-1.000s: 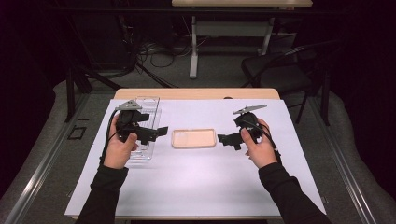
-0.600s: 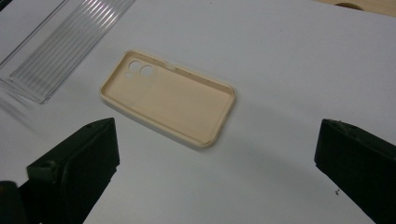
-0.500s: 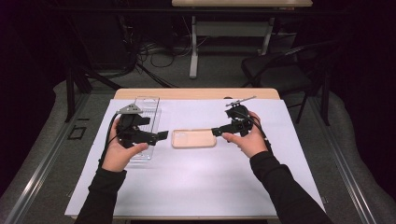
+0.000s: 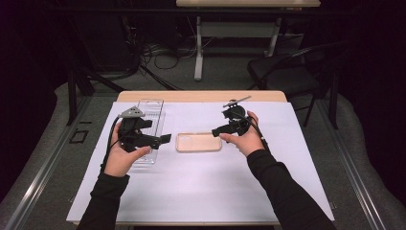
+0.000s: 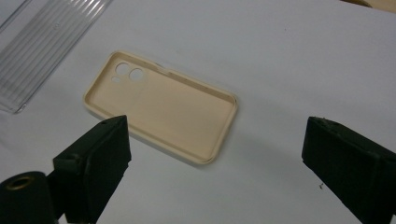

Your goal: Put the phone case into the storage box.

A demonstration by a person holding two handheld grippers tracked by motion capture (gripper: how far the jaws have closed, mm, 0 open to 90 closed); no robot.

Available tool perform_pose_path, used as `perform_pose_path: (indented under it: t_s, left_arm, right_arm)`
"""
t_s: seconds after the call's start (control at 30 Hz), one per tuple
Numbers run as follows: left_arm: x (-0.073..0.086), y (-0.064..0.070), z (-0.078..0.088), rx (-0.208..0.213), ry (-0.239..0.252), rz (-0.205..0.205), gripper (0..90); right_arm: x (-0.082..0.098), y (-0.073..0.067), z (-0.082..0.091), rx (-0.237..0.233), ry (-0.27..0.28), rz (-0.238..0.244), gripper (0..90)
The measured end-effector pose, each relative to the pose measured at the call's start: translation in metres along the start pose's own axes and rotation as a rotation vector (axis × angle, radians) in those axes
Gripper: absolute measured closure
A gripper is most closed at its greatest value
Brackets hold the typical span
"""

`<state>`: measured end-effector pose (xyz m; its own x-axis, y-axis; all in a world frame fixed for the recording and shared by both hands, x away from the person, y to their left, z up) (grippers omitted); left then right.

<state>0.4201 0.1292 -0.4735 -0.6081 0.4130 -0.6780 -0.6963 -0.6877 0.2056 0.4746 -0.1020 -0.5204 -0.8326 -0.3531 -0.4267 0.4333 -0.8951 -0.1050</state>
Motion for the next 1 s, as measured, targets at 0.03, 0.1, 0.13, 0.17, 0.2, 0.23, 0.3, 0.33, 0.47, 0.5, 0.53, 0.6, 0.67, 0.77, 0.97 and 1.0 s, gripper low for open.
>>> perform_pose_path:
  t_s: [0.03,0.1,0.13,0.17,0.2,0.23,0.3,0.33,0.47,0.5,0.53,0.6,0.67,0.77,0.97,1.0]
  left_arm:
    - [0.0,0.0,0.001,0.003,0.001,0.001,0.5]
    - [0.0,-0.001,0.002,0.002,0.006,0.003,0.5]
    - [0.0,-0.001,0.003,0.004,0.008,0.004,0.5]
    - [0.0,-0.002,0.003,0.005,0.011,0.006,0.5]
    - [0.0,-0.002,0.004,0.007,0.015,0.011,0.5]
    - [0.0,-0.003,0.004,0.007,0.017,0.013,0.6]
    - [0.001,-0.005,0.004,0.006,0.012,0.021,0.7]
    - [0.001,-0.005,0.004,0.006,0.012,0.021,0.7]
    - [0.002,-0.007,0.004,0.005,0.013,0.028,0.9]
    - [0.002,-0.007,0.004,0.008,0.014,0.03,0.9]
    - [0.002,-0.007,0.004,0.008,0.014,0.03,0.9]
    - [0.002,-0.007,0.005,0.007,0.015,0.029,0.9]
    - [0.002,-0.008,0.005,0.008,0.015,0.029,0.9]
    - [0.003,-0.009,0.005,0.006,0.013,0.031,0.9]
    - [0.003,-0.009,0.004,0.007,0.013,0.033,0.9]
    - [0.003,-0.009,0.004,0.007,0.014,0.034,0.9]
  right_arm:
    - [-0.001,0.001,-0.002,0.006,-0.005,-0.006,9.1]
    - [-0.003,0.002,-0.004,0.01,-0.009,-0.014,10.5]
    - [-0.006,0.004,-0.007,0.018,-0.018,-0.022,14.2]
    - [-0.006,0.004,-0.007,0.018,-0.018,-0.022,14.2]
    - [-0.007,0.005,-0.008,0.017,-0.022,-0.033,14.5]
    - [-0.008,0.006,-0.009,0.02,-0.028,-0.034,14.6]
    - [-0.013,0.008,-0.013,0.035,-0.034,-0.045,14.8]
    - [-0.013,0.008,-0.013,0.035,-0.034,-0.045,14.8]
    - [-0.017,0.011,-0.018,0.049,-0.052,-0.058,15.5]
    - [-0.019,0.011,-0.021,0.038,-0.067,-0.058,15.4]
    - [-0.019,0.011,-0.023,0.036,-0.074,-0.058,15.3]
    - [-0.019,0.009,-0.027,0.031,-0.088,-0.051,15.4]
    - [-0.019,0.008,-0.03,0.034,-0.102,-0.049,15.6]
    - [-0.02,0.008,-0.032,0.037,-0.107,-0.044,16.7]
    - [-0.02,0.007,-0.04,0.029,-0.132,-0.058,28.7]
    - [-0.02,0.007,-0.04,0.029,-0.132,-0.058,28.7]
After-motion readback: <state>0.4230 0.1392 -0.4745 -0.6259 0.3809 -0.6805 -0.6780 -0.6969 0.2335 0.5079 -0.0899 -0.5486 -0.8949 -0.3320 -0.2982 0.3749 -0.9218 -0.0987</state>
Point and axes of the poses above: each handheld gripper's, and its own axes: z roughly backward along the jaws, x roughly out of its underside, y roughly to its right, the point moved 9 cm from there along -z, roughly forward along the jaws, and after that the axes turned 12 degrees about -y, right-handed, at the moved point
